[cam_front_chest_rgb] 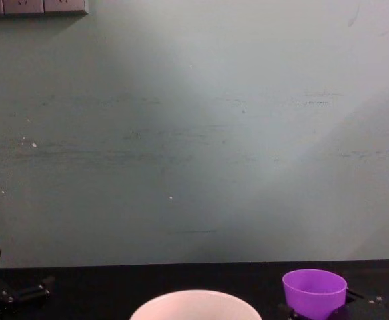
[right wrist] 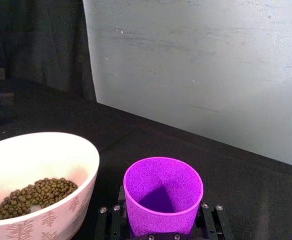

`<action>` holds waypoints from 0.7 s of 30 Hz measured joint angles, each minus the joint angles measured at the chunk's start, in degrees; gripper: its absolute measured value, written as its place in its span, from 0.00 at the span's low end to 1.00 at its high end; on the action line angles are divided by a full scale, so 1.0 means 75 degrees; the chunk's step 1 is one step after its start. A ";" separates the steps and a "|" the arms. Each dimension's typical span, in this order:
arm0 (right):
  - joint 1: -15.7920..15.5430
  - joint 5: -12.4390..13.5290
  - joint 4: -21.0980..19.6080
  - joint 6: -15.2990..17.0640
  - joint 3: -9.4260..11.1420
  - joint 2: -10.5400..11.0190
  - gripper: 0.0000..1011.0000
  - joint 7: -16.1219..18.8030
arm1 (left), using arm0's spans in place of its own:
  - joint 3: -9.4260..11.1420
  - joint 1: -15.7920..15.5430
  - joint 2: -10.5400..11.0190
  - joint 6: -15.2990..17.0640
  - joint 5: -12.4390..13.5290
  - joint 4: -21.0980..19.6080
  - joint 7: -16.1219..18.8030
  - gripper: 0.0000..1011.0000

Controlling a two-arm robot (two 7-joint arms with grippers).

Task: Pick up the cup and pour the mung beans from the cup into the bowl.

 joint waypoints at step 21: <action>0.0022 -0.0002 0.0067 0.0010 -0.0068 0.0005 0.99 -0.0066 | 0.0000 0.0000 0.0000 0.0000 0.0000 0.0000 0.0000 0.99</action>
